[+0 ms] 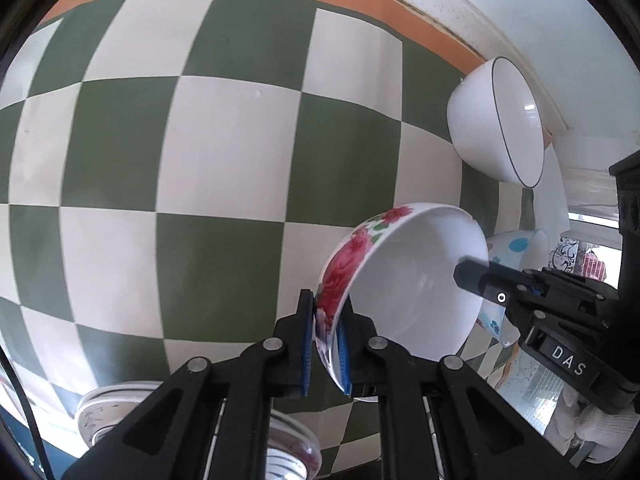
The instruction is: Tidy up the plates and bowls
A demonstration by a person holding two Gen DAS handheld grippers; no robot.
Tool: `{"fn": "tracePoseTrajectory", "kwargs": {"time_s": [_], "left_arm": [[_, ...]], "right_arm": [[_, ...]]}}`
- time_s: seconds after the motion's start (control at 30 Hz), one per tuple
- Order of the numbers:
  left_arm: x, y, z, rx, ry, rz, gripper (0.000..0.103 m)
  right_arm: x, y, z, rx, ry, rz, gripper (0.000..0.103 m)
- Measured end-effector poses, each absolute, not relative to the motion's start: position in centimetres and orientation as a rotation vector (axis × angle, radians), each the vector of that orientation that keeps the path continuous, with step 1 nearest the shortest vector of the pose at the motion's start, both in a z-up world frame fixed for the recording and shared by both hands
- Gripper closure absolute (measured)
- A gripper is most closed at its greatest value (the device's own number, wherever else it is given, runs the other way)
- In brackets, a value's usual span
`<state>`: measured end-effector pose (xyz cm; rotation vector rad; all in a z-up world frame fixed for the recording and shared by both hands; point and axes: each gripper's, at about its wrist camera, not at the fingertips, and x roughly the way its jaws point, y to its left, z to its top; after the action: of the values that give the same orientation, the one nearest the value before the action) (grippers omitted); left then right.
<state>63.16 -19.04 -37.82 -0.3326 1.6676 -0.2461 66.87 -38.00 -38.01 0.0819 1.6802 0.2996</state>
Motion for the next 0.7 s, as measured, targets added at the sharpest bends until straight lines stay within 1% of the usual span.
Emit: {"fn": "tracePoseTrajectory", "kwargs": {"time_s": [0.33,0.57,0.7], "left_arm": [[60.7,-20.7,-34.4,-0.246,1.641,-0.288,0.094],[56.9,-23.4,-33.3,-0.187,1.652,-0.362,0.094],[54.7,-25.1,-34.0,-0.157,1.675,-0.390,0.094]], "right_arm": [[64.4,-38.8,-35.3,0.134,1.671,0.343,0.095],[59.2,-41.7,-32.9,0.169,1.653,0.332,0.094],[55.7,-43.7,-32.8,0.191,1.667,0.319,0.095]]}}
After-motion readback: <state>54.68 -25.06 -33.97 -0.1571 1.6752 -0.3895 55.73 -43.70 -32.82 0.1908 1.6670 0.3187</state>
